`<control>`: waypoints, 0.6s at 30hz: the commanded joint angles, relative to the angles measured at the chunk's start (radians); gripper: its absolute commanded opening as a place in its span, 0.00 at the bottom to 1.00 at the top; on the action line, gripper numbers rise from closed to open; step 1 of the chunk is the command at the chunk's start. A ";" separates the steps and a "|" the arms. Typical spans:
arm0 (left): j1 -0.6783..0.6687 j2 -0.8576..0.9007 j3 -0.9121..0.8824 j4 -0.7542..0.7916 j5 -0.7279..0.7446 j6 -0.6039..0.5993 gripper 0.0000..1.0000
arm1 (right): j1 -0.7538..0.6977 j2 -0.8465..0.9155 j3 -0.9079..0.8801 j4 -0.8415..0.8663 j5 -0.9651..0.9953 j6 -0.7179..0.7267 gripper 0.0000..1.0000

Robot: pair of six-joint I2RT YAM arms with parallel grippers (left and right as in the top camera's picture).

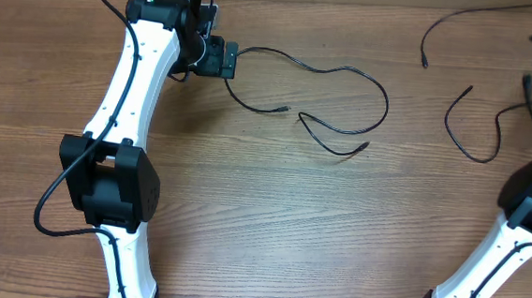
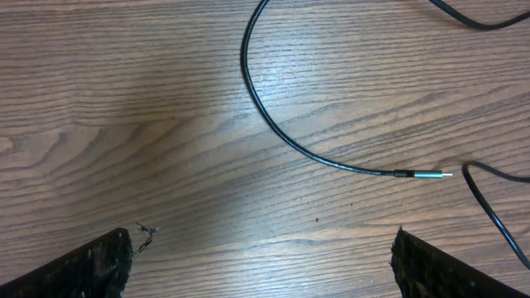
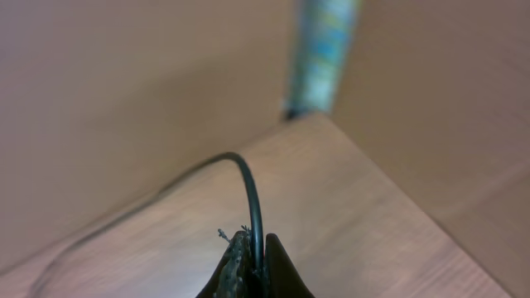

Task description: Untangle cables

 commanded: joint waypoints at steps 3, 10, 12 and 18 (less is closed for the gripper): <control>-0.006 -0.010 -0.002 0.001 -0.005 -0.014 1.00 | -0.101 0.027 0.005 0.011 0.013 0.023 0.04; -0.006 -0.010 -0.002 0.001 -0.005 -0.014 0.99 | -0.177 0.027 0.005 -0.004 -0.003 0.071 1.00; -0.006 -0.010 -0.002 0.001 -0.005 -0.014 1.00 | -0.182 0.027 0.005 -0.023 -0.003 0.071 1.00; -0.006 -0.010 -0.002 0.001 -0.005 -0.014 1.00 | -0.174 0.008 0.012 -0.091 -0.052 0.071 1.00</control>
